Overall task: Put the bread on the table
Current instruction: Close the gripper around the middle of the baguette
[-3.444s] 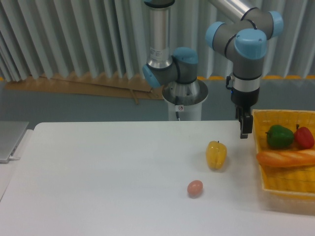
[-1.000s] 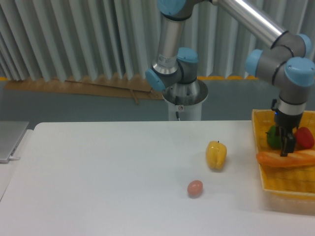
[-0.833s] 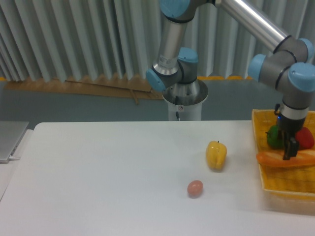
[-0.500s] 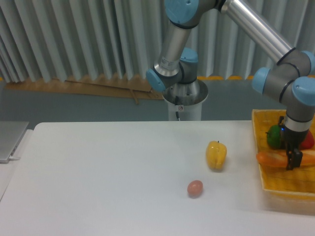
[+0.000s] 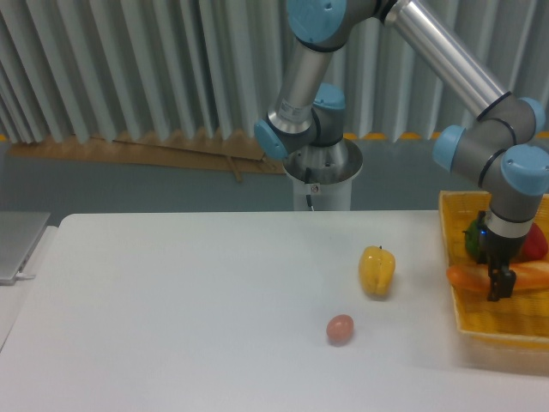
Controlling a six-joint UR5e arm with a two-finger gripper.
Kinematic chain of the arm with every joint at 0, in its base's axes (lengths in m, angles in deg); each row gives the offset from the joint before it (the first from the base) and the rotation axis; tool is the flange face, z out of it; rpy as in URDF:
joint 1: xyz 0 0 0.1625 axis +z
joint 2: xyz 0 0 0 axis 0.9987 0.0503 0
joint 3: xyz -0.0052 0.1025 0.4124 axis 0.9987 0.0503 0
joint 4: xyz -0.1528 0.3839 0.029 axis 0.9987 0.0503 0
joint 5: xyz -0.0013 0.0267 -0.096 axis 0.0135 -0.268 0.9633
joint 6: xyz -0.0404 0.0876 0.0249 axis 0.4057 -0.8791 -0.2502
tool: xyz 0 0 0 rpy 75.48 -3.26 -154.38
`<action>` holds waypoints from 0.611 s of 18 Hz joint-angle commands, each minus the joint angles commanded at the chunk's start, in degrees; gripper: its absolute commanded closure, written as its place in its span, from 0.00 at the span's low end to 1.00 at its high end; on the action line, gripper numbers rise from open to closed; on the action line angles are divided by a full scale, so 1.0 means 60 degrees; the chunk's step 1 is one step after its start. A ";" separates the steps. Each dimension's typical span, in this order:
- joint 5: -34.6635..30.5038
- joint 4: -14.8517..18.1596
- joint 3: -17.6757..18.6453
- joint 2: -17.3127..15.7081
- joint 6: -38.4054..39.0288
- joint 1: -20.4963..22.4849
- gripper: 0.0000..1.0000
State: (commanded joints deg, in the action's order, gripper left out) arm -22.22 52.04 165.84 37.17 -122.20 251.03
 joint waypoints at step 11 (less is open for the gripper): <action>0.0029 0.0015 -0.0044 -0.0117 -0.0088 0.0146 0.69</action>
State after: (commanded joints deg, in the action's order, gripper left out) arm -22.04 52.13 165.58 36.47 -122.73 251.91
